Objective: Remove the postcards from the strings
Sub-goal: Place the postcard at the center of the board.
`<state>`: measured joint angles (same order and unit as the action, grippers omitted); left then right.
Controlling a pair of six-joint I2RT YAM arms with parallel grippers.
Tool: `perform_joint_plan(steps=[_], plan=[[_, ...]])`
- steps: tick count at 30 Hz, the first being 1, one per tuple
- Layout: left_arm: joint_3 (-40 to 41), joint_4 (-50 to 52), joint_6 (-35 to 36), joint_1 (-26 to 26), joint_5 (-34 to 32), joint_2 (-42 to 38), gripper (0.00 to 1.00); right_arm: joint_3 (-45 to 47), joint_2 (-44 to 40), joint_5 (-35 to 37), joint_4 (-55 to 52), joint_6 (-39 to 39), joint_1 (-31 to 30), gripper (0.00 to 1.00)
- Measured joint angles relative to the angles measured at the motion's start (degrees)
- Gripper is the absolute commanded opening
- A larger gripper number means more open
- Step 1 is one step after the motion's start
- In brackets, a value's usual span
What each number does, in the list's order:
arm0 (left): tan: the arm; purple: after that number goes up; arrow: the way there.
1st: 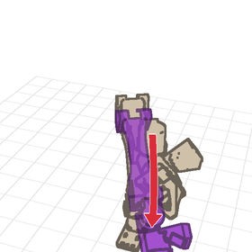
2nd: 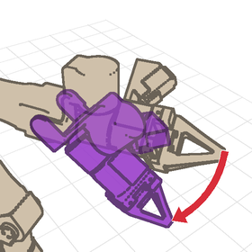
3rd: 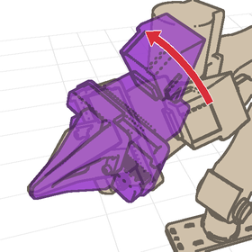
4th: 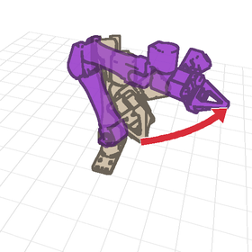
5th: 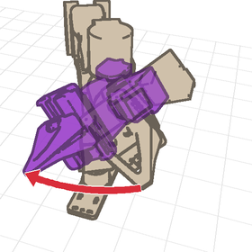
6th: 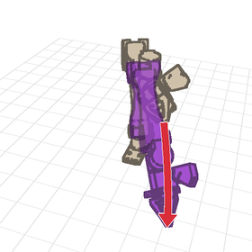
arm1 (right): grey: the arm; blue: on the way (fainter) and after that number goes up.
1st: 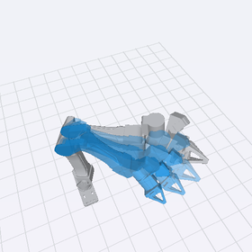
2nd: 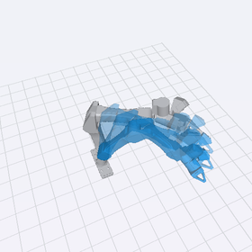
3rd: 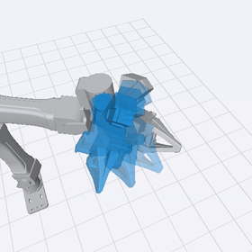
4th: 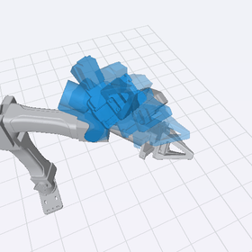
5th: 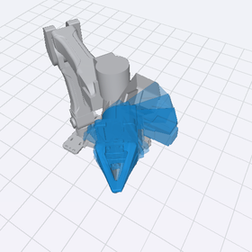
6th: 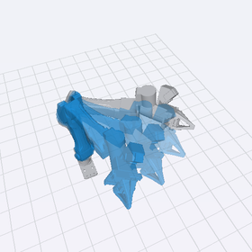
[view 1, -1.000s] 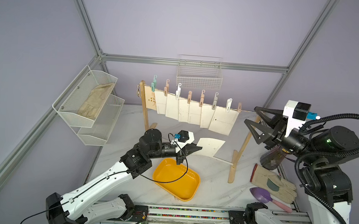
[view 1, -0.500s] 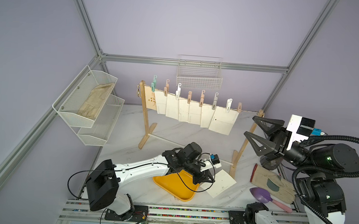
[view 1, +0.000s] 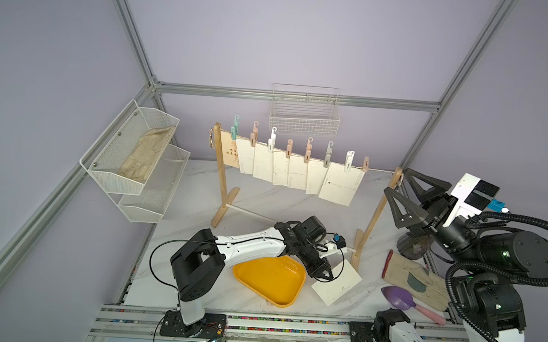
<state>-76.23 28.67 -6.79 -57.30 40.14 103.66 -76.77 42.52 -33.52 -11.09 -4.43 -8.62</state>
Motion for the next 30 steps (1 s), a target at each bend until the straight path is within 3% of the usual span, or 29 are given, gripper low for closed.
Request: perform_joint_plan(steps=[11,21,30], plan=[[-7.61,5.70,1.97,0.24,-1.90,8.20,0.00,0.00,0.00,1.18,-0.04,0.72,0.00,0.67],[-8.41,7.67,3.19,1.92,-2.56,10.05,0.00,0.00,-0.02,1.79,-0.04,1.51,0.00,0.67],[-8.41,8.28,3.41,3.30,-3.93,11.87,0.27,0.09,-0.26,2.16,-0.07,2.03,0.00,0.68]])
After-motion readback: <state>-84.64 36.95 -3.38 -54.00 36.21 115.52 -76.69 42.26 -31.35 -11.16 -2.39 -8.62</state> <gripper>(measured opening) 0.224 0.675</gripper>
